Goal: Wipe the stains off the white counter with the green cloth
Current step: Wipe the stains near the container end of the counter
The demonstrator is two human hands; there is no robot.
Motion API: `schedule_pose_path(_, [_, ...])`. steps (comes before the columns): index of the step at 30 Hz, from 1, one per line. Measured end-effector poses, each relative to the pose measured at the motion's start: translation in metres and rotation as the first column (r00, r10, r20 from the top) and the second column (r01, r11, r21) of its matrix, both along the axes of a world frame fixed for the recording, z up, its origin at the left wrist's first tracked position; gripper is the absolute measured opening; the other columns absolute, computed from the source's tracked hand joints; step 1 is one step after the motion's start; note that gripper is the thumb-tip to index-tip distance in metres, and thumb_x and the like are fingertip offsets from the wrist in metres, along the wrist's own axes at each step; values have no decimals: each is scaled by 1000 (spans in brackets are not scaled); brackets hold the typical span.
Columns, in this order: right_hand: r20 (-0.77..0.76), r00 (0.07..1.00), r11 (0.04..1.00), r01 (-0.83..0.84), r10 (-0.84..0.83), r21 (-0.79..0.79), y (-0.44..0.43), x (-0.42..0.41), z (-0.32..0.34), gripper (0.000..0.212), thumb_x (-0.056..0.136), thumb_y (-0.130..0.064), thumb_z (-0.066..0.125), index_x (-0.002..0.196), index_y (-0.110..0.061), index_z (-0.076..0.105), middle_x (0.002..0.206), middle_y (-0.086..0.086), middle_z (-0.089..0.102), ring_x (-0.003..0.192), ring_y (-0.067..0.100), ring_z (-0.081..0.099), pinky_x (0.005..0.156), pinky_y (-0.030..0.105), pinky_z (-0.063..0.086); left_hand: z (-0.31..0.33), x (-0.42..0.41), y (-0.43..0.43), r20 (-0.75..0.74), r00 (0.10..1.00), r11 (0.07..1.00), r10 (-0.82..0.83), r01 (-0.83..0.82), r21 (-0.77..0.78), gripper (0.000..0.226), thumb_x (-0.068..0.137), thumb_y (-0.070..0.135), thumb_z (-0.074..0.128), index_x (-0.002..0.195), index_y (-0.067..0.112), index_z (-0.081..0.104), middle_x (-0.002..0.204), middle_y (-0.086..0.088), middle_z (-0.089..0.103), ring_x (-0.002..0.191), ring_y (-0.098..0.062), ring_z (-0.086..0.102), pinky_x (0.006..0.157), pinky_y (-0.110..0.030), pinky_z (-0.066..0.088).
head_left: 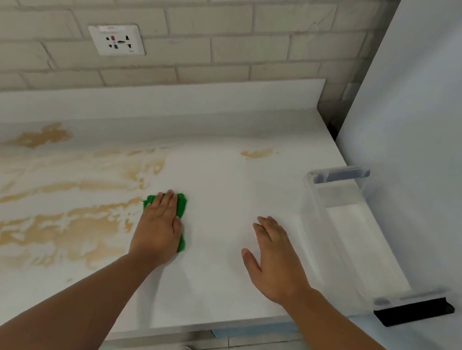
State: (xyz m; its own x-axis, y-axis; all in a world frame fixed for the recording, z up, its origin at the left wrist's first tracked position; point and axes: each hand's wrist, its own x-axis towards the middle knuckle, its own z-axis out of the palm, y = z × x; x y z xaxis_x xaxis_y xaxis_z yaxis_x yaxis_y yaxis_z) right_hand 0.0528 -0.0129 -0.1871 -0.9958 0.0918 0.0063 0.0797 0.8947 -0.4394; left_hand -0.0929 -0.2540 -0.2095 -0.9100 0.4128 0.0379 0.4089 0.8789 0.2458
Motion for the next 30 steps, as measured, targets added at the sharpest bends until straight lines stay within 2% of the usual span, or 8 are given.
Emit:
schedule_pose_path(5, [-37, 992, 992, 119, -118, 36, 14, -54, -1, 63, 100, -44, 41, 149, -5, 33, 159, 10, 28, 150, 24, 14, 122, 36, 10, -2, -59, 22, -5, 1000, 1000, -6, 6, 4, 56, 102, 26, 25, 154, 5, 19, 162, -9, 14, 151, -24, 7, 123, -39, 6])
schedule_pose_path(9, [-72, 969, 968, 242, -238, 64, 18, -94, -2, 64, 97, -46, 34, 143, -2, 43, 153, 16, 38, 146, 31, 25, 121, 43, 18, 0, -103, 41, -4, 996, 996, -85, 86, 13, 66, 94, 33, 15, 154, 6, 18, 162, -7, 13, 151, -23, 6, 123, -36, 3])
schedule_pose_path(13, [-85, 937, 936, 344, -338, 69, 14, -116, -8, 68, 92, -47, 31, 137, 0, 49, 148, 18, 44, 143, 34, 31, 118, 49, 26, -2, -141, 60, -30, 987, 987, -157, 158, 19, 63, 96, 30, 18, 154, 6, 20, 162, -8, 15, 151, -23, 7, 123, -36, 3])
schedule_pose_path(16, [-74, 924, 919, 381, -375, 100, 12, -122, -12, 69, 91, -48, 30, 140, -2, 46, 151, 16, 40, 145, 32, 27, 119, 49, 23, -5, -175, 77, -48, 979, 980, -199, 199, -9, 63, 95, 29, 18, 153, 4, 23, 161, -11, 18, 150, -26, 11, 123, -38, 5])
schedule_pose_path(20, [-28, 919, 903, 391, -393, 179, 16, -124, -19, 73, 91, -49, 22, 145, -3, 40, 156, 15, 33, 148, 30, 20, 120, 47, 20, -9, -218, 99, -44, 971, 970, -235, 231, -81, 57, 100, 25, 21, 154, 4, 16, 162, -11, 13, 150, -25, 8, 123, -38, 5])
schedule_pose_path(23, [-43, 903, 887, 428, -427, 173, 16, -125, -22, 70, 94, -48, 26, 144, -1, 42, 154, 17, 36, 147, 31, 23, 119, 47, 23, -8, -244, 115, -41, 966, 963, -256, 251, -100, 57, 101, 24, 23, 154, 4, 14, 163, -10, 12, 150, -24, 8, 123, -37, 4])
schedule_pose_path(30, [-38, 893, 874, 448, -449, 187, 14, -126, -22, 72, 97, -50, 27, 148, 0, 34, 158, 17, 28, 149, 30, 17, 120, 46, 21, -5, -284, 162, -35, 928, 919, -372, 362, -157, 55, 102, 21, 24, 153, 1, 15, 162, -14, 12, 150, -29, 10, 123, -39, 6])
